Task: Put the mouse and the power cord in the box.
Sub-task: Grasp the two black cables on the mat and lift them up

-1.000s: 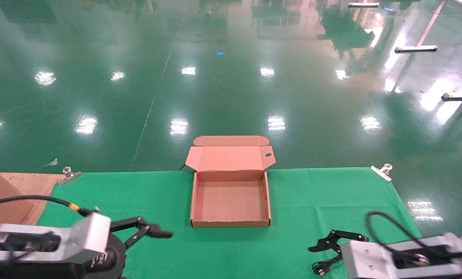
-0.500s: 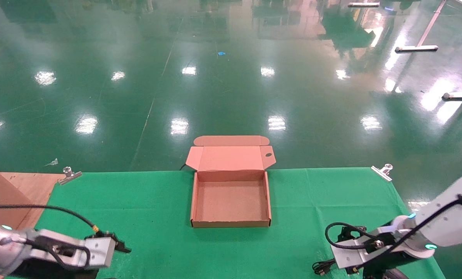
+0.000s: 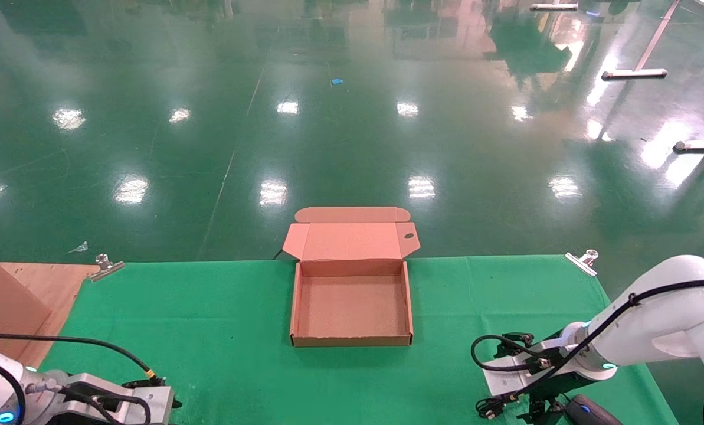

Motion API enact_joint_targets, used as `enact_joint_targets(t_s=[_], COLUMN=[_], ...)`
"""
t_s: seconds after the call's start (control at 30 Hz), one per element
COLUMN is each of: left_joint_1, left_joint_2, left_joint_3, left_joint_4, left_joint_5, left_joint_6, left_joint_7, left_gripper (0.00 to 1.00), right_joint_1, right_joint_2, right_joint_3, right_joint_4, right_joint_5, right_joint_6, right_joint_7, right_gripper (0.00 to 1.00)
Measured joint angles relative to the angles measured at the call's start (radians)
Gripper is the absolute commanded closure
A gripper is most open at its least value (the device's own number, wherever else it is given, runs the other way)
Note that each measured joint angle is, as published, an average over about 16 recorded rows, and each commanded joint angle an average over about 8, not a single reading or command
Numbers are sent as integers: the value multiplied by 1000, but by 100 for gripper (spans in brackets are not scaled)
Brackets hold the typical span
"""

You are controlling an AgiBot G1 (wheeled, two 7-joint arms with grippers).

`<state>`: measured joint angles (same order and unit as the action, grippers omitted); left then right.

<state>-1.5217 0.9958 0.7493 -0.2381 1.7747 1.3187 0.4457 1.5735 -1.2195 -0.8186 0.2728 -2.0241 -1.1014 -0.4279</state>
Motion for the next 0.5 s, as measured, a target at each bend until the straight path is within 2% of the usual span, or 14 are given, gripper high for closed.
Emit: enact_joint_targets(t_s=[0.1, 0.13, 0.37, 0.4, 0.5], left_joint_1=[-8, -10, -23, -25, -28], left_joint_2=[13, 16, 33, 35, 39], left_joint_3=[1, 1, -4, -5, -7], left_joint_4=[47, 61, 130, 137, 156], left_joint_5=[4, 5, -1, -2, -4], left_joint_6=[-24, -32, -65, -68, -75], left_joint_7=[26, 34, 85, 91, 108], left_gripper=[0, 5, 92, 100, 100], right_joint_1=[5, 6, 16, 18, 22], right_joint_2=[-16, -21, -41, -43, -47], right_joint_3=[6, 7, 19, 20, 25], right_joint_4=[-53, -69, -150, -159, -181], right_joint_5=[10, 13, 31, 34, 40], right_joint_6=[19, 25, 58, 62, 76], right_joint_7=[-37, -49, -114, -121, -140], right_gripper=[0, 7, 93, 99, 100])
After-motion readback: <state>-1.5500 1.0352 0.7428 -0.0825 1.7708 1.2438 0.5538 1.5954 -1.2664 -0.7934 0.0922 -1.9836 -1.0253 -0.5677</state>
